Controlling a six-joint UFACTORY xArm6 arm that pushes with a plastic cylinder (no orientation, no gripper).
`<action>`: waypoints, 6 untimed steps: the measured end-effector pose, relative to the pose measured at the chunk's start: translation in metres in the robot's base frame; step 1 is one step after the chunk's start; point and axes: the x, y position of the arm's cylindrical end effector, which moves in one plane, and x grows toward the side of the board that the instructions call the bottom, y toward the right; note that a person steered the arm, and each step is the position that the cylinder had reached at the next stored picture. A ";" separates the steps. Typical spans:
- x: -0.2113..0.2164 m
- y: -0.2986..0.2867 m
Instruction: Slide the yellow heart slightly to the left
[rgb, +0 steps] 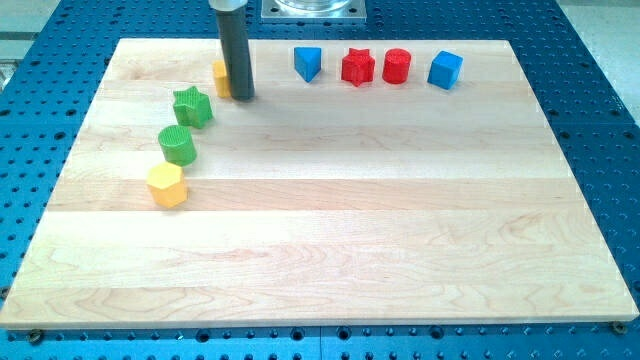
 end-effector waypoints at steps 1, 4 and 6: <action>0.000 -0.020; -0.028 -0.015; -0.021 0.003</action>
